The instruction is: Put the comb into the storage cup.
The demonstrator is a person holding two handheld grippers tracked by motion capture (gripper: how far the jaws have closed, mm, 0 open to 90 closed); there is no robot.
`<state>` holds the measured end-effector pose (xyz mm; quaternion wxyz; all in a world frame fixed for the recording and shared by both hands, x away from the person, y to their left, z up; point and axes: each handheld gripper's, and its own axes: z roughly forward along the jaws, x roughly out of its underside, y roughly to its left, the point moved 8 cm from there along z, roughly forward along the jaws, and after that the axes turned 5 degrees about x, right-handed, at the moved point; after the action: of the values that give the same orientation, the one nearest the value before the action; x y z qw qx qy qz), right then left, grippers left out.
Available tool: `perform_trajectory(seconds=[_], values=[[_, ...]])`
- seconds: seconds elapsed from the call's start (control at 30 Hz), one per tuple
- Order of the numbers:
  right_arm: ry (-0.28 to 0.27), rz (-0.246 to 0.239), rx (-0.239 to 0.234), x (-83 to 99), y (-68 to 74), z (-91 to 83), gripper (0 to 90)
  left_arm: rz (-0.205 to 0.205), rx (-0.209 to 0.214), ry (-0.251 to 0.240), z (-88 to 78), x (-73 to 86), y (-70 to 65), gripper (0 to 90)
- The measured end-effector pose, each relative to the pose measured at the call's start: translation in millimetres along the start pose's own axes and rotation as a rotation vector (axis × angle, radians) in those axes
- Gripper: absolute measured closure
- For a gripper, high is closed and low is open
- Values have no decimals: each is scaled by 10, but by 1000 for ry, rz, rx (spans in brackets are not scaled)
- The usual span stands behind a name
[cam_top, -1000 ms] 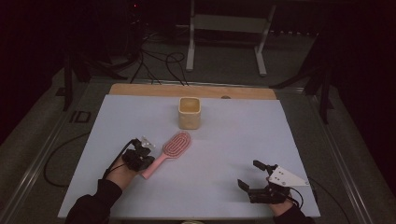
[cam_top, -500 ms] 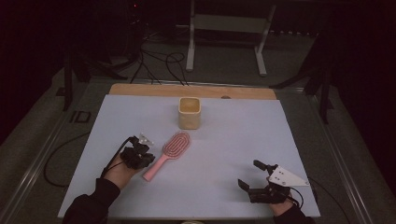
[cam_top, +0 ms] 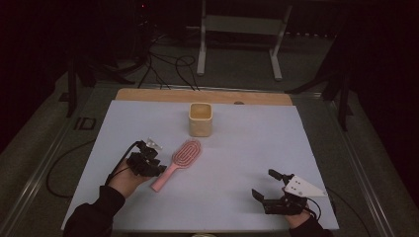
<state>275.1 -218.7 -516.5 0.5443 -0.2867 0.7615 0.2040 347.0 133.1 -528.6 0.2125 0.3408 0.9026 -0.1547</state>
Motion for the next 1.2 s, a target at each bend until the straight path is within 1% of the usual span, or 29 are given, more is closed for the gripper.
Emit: perform_trajectory(seconds=[0.03, 0.07, 0.1, 0.17, 0.2, 0.27, 0.3, 0.33, 0.37, 0.4, 0.47, 0.5, 0.53, 0.57, 0.63, 0.67, 0.7, 0.8, 0.83, 0.87, 0.93, 0.97, 1.03, 1.07, 1.1, 1.2], values=[[-1, 0, 1, -2, -1, 0, 91, 4, -2, 7, -10, -7, 2, 607], [-1, 3, -1, -1, -4, 1, 91, 2, 5, 8, -18, -17, -3, 604], [0, 6, -2, 4, -6, 4, 91, -2, 4, 4, -26, -30, -8, 583], [1, 4, -1, 4, -3, 4, 91, 4, 5, 11, -41, -50, -21, 568], [0, 0, 1, 0, -2, 1, 91, 2, 6, 12, -45, -62, -29, 543], [0, 5, 0, 0, -3, 1, 91, 4, 6, 16, -56, -83, -41, 535], [0, 8, -2, 5, -4, 4, 91, -2, 9, 16, -58, -94, -47, 511], [4, 5, -1, 9, -5, 5, 91, 0, 9, 20, -59, -105, -54, 508], [2, 5, -1, 6, -2, 5, 91, 1, 0, 19, -58, -119, -60, 480], [0, 3, 0, 2, -2, 4, 91, 2, 1, 24, -61, -130, -65, 469], [-1, 6, 0, 2, -5, 5, 91, -3, -9, 30, -59, -153, -71, 393], [2, 8, -2, 7, -5, 7, 91, -11, -3, 34, -54, -162, -82, 371], [4, 6, 0, 8, -4, 7, 91, -12, -7, 35, -46, -175, -88, 324], [1, 3, 0, 4, -1, 7, 91, -8, -8, 41, -41, -185, -97, 300], [0, 4, 0, 3, -3, 6, 91, -17, -5, 46, -30, -209, -118, 226], [3, 6, -2, 7, -4, 8, 91, -22, -9, 45, -24, -221, -124, 201], [4, 5, -2, 11, -2, 11, 91, -25, -17, 46, -14, -232, -126, 155], [0, 1, -2, 5, 1, 8, 91, -17, -24, 50, 15, -261, -146, 70], [2, 4, -1, 8, -5, 8, 91, -18, -19, 51, 25, -267, -154, 68], [4, 7, -4, 13, -6, 11, 91, -27, -20, 49, 34, -274, -152, 42], [6, 5, -1, 13, -3, 11, 91, -40, -1, 52, 52, -283, -151, 26], [3, 1, -1, 9, -4, 7, 91, -46, -12, 55, 56, -287, -132, 18], [3, 5, -3, 9, -5, 5, 91, -52, 5, 61, 74, -289, -129, 17], [5, 8, -5, 13, -3, 9, 91, -55, 0, 66, 85, -288, -119, 11], [8, 2, -1, 16, -6, 11, 91, -46, 2, 81, 97, -281, -122, 11], [4, 0, -1, 9, -2, 9, 91, -39, 0, 93, 133, -279, -113, 4]])
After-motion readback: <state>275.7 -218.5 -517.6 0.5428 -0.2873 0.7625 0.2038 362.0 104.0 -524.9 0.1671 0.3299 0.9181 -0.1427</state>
